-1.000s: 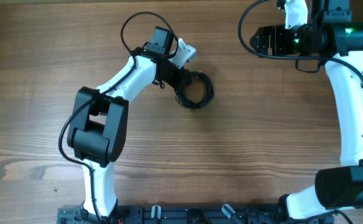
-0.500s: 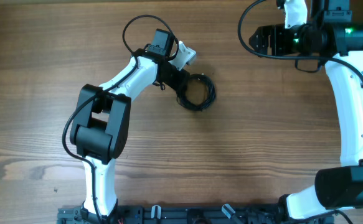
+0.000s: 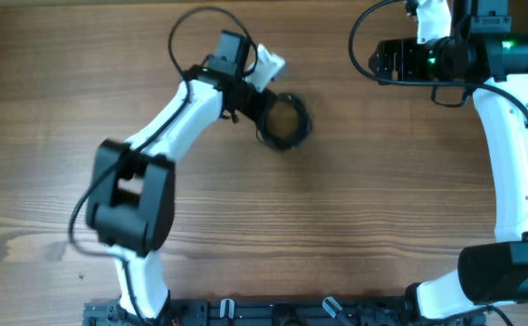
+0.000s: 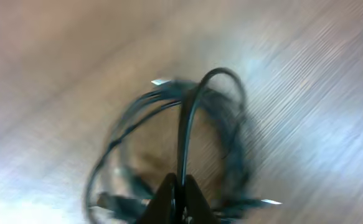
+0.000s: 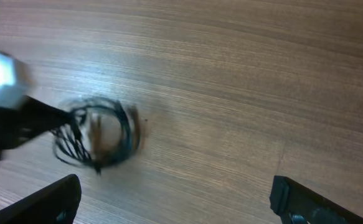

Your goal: Untangle cables

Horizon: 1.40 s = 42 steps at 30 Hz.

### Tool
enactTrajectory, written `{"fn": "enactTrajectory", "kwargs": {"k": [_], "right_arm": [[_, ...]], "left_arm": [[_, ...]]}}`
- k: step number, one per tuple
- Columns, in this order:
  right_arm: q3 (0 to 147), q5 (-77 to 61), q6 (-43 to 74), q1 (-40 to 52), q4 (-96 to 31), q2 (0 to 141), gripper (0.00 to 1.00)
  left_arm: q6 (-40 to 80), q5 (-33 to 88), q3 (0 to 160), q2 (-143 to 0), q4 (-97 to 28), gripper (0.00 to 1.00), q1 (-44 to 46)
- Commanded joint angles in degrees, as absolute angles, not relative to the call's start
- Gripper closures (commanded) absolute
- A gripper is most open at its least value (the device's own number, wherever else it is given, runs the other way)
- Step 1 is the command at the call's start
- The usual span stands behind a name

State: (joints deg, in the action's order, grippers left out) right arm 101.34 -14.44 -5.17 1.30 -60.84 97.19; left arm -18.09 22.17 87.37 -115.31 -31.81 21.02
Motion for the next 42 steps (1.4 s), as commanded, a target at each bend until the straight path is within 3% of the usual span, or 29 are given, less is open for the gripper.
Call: {"fn": "enactTrajectory", "kwargs": {"k": [1,12,16,23,30,42], "right_arm": [[100.7,-14.6,-4.0,1.2,-61.3,98.1,0.00],[99.8,-17.8,-6.0,1.2,-59.6,98.1,0.00],[97.3,-19.5,-5.8,1.2,-57.6,98.1,0.00],[91.5,-24.9,-8.3,1.8,-54.1,98.1,0.00],[83.4,-43.5,-10.1,5.8,-41.9,98.1,0.00],[79.0,-39.4,1.8,18.9,-24.2,99.9,0.00]], "left_arm": [[-17.6,22.5,88.8,-107.3,-31.2,0.96,20.8],[-17.4,22.1,89.3,-97.2,-31.0,0.96,20.7],[-15.5,12.4,89.3,-96.2,-26.5,0.96,19.2],[-11.2,20.2,93.4,-95.1,-28.1,0.94,13.6],[-10.9,22.1,98.3,-92.2,-29.0,0.94,14.0],[-10.0,24.4,98.3,-92.1,-30.9,0.94,16.0]]}}
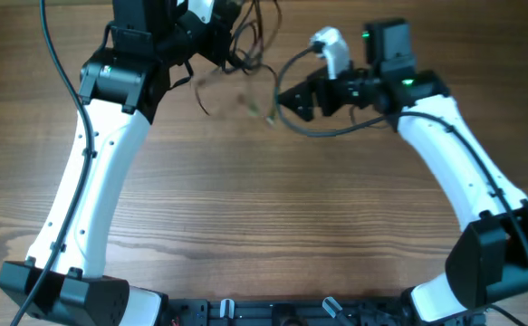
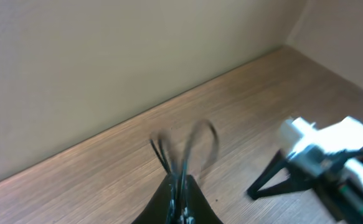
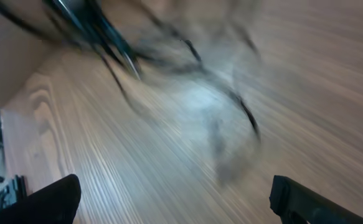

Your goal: Untangle cables

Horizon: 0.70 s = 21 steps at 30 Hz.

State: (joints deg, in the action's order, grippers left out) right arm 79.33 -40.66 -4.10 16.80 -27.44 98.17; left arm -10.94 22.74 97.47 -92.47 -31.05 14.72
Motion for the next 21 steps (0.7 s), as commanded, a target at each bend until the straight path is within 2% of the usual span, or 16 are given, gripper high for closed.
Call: {"fn": "enactTrajectory", "kwargs": {"k": [1,6,14,18,19,21], "right_arm": [[79.0,-39.4,2.2,19.2,-23.3,100.0,0.00],[79.0,-39.0,4.6,20.4,-21.1,101.0,0.00],[79.0,-33.8,5.7,20.4,-24.5,101.9,0.00],[79.0,-31.0,6.2,20.4,-26.2,101.9,0.00],[79.0,-30.3,7.3,20.4,-26.4,101.9,0.00],[79.0,-27.7,9.8,20.4,-26.4,102.0,0.00]], "left_arm": [[-10.0,24.4,98.3,-92.1,-30.9,0.94,16.3],[-10.0,24.4,98.3,-92.1,-30.9,0.93,17.5],[-10.0,23.3,98.3,-92.1,-31.1,0.93,17.5],[-10.1,19.2,98.3,-92.1,-31.2,0.92,17.5],[-10.0,16.6,98.3,-92.1,-31.3,0.89,17.5],[-10.0,13.4,98.3,-92.1,-31.6,0.87,17.5]]}}
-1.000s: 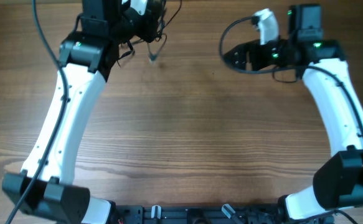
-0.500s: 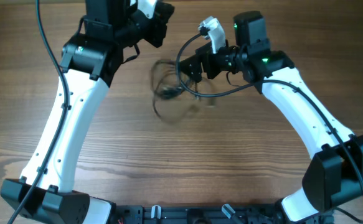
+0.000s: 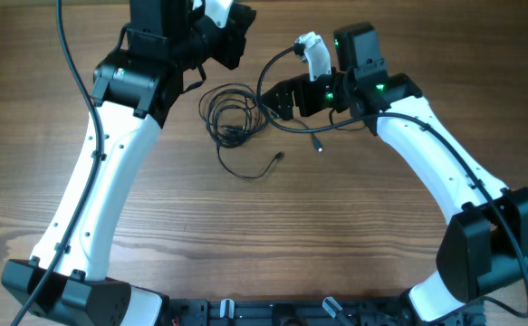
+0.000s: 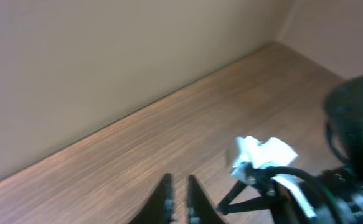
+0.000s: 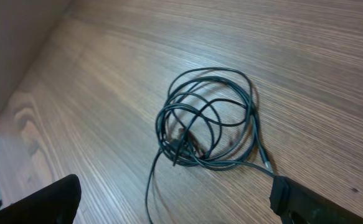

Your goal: Untangle cables

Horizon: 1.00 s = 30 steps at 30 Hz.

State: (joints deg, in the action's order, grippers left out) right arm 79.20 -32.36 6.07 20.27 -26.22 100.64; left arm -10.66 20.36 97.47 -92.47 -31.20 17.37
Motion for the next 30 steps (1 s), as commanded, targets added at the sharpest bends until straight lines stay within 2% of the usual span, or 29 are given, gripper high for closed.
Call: {"fn": "enactTrajectory", "kwargs": {"k": [1,7,17,24,27,30], "right_arm": [[79.0,-26.8,10.6,20.4,-26.4,102.1,0.00],[79.0,-24.7,11.9,21.6,-26.3,104.7,0.00],[79.0,-24.4,16.8,28.0,-20.2,112.4,0.00],[79.0,-22.8,20.2,30.8,-19.5,114.7,0.01],[79.0,-22.4,21.1,31.5,-19.2,115.3,0.05],[79.0,-22.4,21.2,31.7,-18.5,115.4,0.27]], "left_arm": [[-10.0,11.8,98.3,-92.2,-31.8,0.87,17.5],[-10.0,5.6,98.3,-92.2,-33.5,0.84,17.2],[-9.6,5.2,98.3,-92.2,-35.7,0.78,12.2],[-9.6,5.2,98.3,-92.2,-37.4,0.78,11.1],[-9.6,5.3,98.3,-92.2,-37.5,0.77,11.1],[-9.6,5.2,98.3,-92.2,-37.8,0.77,11.1]]}}
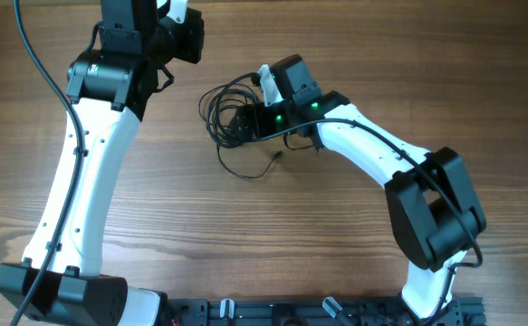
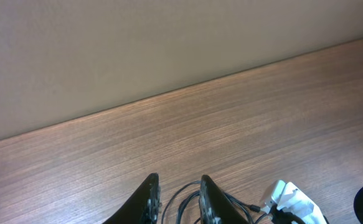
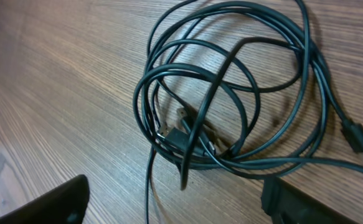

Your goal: Untangle cables

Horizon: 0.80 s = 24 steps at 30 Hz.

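A thin black cable [image 1: 230,116] lies on the table as a loose tangled bundle, with one tail curling toward the front. In the right wrist view the bundle [image 3: 182,138] fills the frame, several loops crossing and plugs in the middle. My right gripper [image 1: 248,119] [image 3: 175,208] hangs just over the bundle, wide open, one finger on each side, holding nothing. High up at the back left, my left gripper [image 1: 182,38] [image 2: 178,199] is open and empty. Part of the cable [image 2: 231,208] shows below its fingers.
The wooden table [image 1: 245,244] carries only the cable. A plain wall [image 2: 169,43] stands along the table's far edge. The right wrist's white camera mount [image 2: 290,200] shows in the left wrist view. A black rail [image 1: 273,312] runs along the front edge.
My right gripper has moved left and down, close over the bundle, still open. The left gripper has shifted left and its jaws stand wider apart. The cable lies where it did.
First my left gripper was shut on a loop of the tightly coiled cable on the table, the right arm far off. Then it held the cable high, dangling. Then the cable lay loosened on the table, left gripper open above. Now the right gripper straddles it.
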### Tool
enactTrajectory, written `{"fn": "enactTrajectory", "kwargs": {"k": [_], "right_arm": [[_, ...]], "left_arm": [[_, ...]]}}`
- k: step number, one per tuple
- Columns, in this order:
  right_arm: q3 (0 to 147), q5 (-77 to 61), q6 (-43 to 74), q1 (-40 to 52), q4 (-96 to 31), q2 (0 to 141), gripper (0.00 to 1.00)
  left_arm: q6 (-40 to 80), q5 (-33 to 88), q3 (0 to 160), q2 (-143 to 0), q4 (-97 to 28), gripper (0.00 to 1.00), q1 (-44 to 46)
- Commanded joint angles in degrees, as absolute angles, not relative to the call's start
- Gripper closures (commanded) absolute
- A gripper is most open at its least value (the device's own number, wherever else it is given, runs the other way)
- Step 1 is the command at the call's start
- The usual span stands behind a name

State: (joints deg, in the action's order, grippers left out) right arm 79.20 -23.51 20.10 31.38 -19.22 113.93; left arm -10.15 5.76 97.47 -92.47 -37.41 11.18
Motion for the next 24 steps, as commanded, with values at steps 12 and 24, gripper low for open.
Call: {"fn": "enactTrajectory", "kwargs": {"k": [12,24], "right_arm": [[79.0,-22.4,23.0,31.7,-17.0,117.5,0.31],[79.0,-22.4,24.2,31.7,-12.4,119.1,0.36]], "left_arm": [[-10.1,5.2,98.3,-92.2,-39.6,0.77,11.0],[-10.1,5.2,98.3,-92.2,-39.6,0.77,11.0]]}}
